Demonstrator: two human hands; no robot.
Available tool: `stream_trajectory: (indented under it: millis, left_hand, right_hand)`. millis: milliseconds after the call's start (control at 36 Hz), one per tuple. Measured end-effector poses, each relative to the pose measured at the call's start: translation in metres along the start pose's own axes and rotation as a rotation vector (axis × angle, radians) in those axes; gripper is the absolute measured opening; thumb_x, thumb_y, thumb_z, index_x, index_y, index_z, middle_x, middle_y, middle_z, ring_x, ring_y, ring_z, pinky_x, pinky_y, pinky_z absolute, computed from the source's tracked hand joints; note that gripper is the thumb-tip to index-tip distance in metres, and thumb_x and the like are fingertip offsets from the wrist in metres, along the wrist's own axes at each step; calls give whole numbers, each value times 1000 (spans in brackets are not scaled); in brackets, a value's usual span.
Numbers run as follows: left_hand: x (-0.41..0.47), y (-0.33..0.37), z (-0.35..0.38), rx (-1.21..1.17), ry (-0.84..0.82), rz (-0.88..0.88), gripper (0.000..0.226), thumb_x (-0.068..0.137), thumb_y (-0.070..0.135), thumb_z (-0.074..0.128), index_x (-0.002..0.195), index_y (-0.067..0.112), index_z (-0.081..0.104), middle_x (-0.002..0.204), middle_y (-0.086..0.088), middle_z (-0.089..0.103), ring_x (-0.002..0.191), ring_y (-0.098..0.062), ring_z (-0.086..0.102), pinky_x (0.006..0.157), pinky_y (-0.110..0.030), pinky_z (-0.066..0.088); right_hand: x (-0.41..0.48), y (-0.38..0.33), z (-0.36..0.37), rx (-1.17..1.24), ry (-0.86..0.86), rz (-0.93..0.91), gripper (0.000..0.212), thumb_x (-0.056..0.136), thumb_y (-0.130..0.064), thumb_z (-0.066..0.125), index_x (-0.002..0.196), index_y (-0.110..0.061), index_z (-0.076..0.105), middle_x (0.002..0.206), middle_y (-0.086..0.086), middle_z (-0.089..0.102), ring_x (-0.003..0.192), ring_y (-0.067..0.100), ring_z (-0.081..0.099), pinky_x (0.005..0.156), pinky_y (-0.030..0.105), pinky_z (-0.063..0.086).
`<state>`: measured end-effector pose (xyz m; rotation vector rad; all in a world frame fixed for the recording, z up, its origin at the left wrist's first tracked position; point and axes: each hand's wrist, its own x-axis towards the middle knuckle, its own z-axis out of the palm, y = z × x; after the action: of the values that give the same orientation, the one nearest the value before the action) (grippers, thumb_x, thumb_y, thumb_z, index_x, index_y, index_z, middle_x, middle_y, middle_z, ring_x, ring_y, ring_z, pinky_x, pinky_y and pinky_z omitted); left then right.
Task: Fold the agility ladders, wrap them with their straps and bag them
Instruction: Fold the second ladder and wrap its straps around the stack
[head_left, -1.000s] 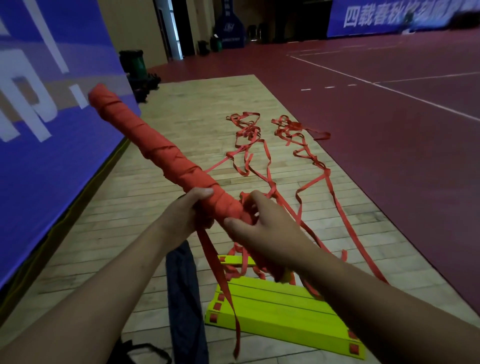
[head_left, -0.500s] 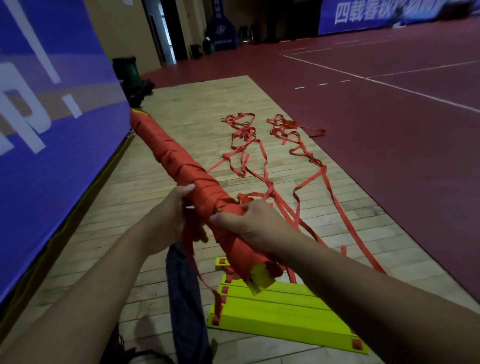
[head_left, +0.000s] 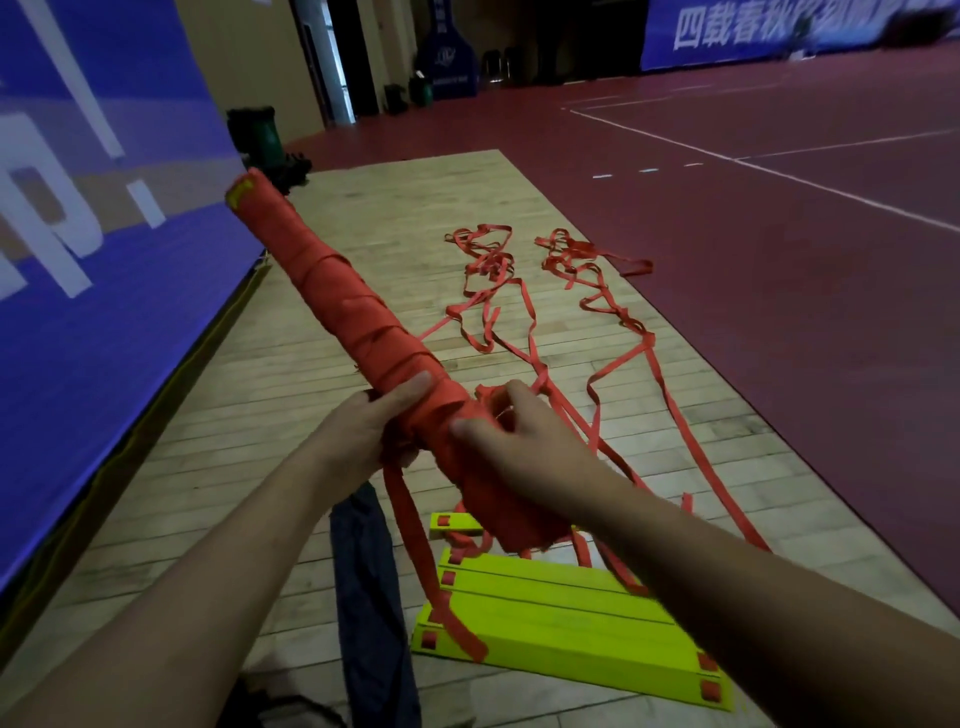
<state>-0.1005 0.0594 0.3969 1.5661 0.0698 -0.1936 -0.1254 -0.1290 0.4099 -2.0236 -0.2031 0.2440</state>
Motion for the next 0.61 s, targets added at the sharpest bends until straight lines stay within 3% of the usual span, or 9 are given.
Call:
stream_trajectory:
  millis: [56, 139, 222, 306, 361, 417, 472, 528, 611]
  left_hand:
    - [-1, 1, -4, -38, -32, 13, 74, 59, 64, 83, 99, 7, 62, 75, -5, 62, 65, -17, 58, 58, -25, 49]
    - [-3, 1, -5, -70, -65, 25, 102, 42, 70, 89, 115, 4, 63, 107, -16, 66, 99, -32, 61, 97, -47, 48]
    - [-7, 2, -7, -36, -114, 30, 110, 38, 73, 88, 119, 4, 61, 106, -15, 70, 100, -32, 65, 96, -49, 47]
    - [-8, 3, -11, -19, -108, 34, 112, 36, 75, 88, 119, 4, 61, 109, -17, 70, 105, -38, 63, 105, -60, 40]
    - [-9, 4, -11, -18, -109, 3, 110, 39, 76, 86, 119, 4, 60, 113, -22, 70, 107, -42, 63, 104, -59, 41]
    - [-8, 5, -11, -20, -122, -57, 102, 48, 77, 80, 112, 2, 56, 90, -24, 69, 79, -38, 66, 79, -44, 54]
    - [-8, 5, -12, -11, -138, -137, 93, 53, 78, 75, 105, 4, 53, 60, -10, 56, 46, -18, 53, 45, -22, 45]
    - [-8, 4, -11, 27, -156, -208, 79, 65, 75, 66, 103, 7, 53, 58, -4, 46, 44, -12, 42, 38, -19, 35]
    - [-8, 3, -10, 70, -194, -229, 52, 83, 62, 52, 95, 11, 54, 60, -4, 42, 47, -15, 38, 43, -22, 34]
  right_hand:
    - [4, -2, -9, 369, -130, 175, 41, 89, -44, 70, 113, -12, 65, 98, 8, 74, 87, 23, 72, 83, 41, 61]
    - [-2, -3, -12, 796, -501, 359, 41, 85, -39, 67, 107, -4, 69, 99, 20, 73, 93, 36, 68, 83, 43, 59]
    - [-7, -2, -5, 943, -762, 383, 44, 86, -43, 58, 99, -3, 67, 90, 15, 68, 78, 30, 67, 72, 36, 59]
    - [-11, -8, -1, 893, -730, 371, 41, 83, -41, 60, 99, -3, 62, 76, 10, 66, 63, 23, 64, 62, 29, 56]
    - [-15, -15, 0, 825, -626, 307, 37, 88, -34, 63, 108, -3, 58, 72, 11, 67, 58, 24, 64, 57, 30, 57]
    - [-15, -17, 2, 769, -491, 256, 28, 92, -28, 66, 103, -3, 58, 67, 12, 68, 55, 25, 66, 55, 35, 60]
    - [-12, -14, 6, 610, -358, 194, 26, 89, -29, 72, 93, -4, 65, 69, 12, 70, 58, 27, 67, 66, 45, 64]
    - [-10, -12, 4, 457, -274, 139, 26, 89, -27, 73, 85, -3, 65, 63, 9, 68, 50, 22, 65, 57, 34, 62]
    - [-5, -11, -2, 341, -192, 99, 26, 90, -23, 72, 86, 1, 63, 59, 11, 63, 41, 19, 59, 43, 23, 50]
